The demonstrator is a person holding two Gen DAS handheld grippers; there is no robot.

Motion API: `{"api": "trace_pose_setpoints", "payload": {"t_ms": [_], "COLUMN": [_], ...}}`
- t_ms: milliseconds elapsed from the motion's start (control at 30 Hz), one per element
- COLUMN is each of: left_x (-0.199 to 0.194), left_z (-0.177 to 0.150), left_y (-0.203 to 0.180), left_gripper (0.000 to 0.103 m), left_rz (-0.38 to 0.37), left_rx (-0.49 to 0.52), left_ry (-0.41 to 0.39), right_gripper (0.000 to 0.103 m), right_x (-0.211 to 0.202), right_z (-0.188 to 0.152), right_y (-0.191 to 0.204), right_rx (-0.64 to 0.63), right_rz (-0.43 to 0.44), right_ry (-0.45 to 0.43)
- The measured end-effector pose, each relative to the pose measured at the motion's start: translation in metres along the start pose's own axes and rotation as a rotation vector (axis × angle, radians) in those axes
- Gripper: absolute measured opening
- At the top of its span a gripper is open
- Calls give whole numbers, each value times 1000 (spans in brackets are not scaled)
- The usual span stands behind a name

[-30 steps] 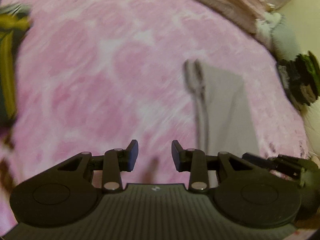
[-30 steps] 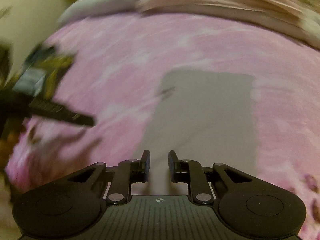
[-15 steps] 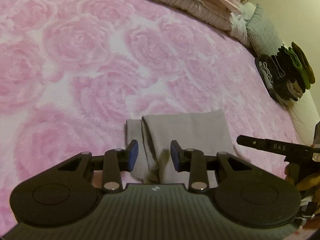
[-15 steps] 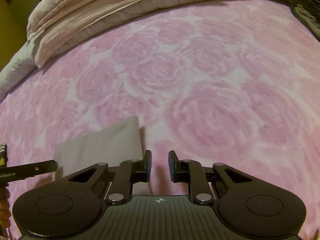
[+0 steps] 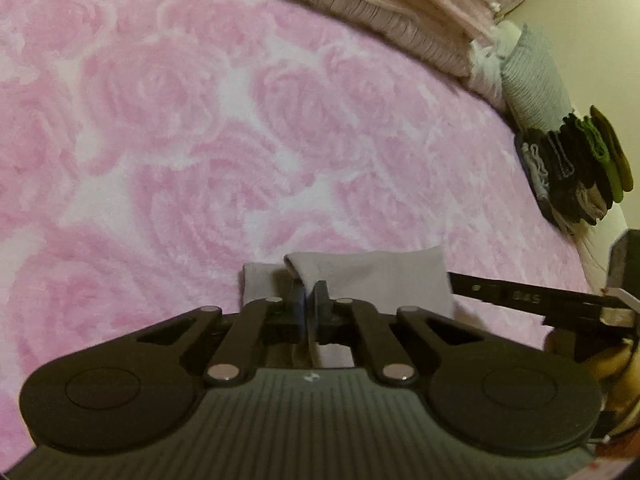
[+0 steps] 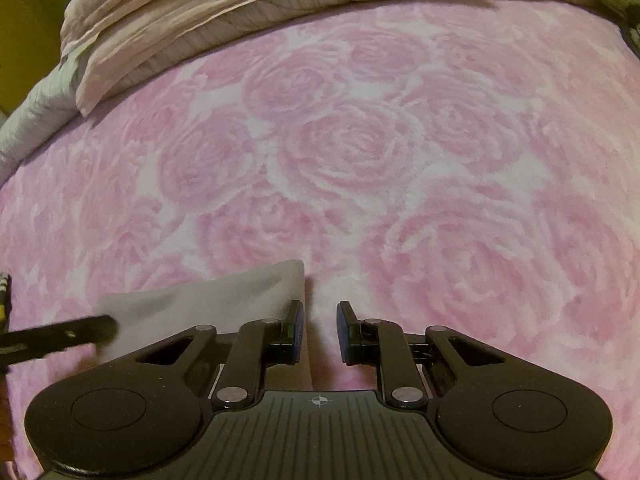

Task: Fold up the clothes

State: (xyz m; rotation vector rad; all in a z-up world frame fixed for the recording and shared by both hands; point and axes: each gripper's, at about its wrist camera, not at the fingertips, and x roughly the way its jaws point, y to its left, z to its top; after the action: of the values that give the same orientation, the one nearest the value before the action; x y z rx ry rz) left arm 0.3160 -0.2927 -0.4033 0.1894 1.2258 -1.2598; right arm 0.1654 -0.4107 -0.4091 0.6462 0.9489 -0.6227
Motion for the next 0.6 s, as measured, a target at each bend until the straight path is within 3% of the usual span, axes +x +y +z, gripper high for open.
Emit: {"api": "trace_pose_setpoints", "payload": {"t_ms": [133,300,600], "left_x": [-15,0,11], "left_z": [0,0,-5], "left_y": [2,12,22], "left_gripper": [1,2,5], "left_rz": [13,71,81], "left_rx": [-27,-21,-32], "left_ry": [-15,33,25], "right_gripper": [15,15,15], "right_x": [7,19,21], "right_z": [3,4,7], "right_y": [15,28,27], "right_rx": [-93,-167,-193], "right_rz": [-21,-51,-49], "right_ry": [4,10,8]}}
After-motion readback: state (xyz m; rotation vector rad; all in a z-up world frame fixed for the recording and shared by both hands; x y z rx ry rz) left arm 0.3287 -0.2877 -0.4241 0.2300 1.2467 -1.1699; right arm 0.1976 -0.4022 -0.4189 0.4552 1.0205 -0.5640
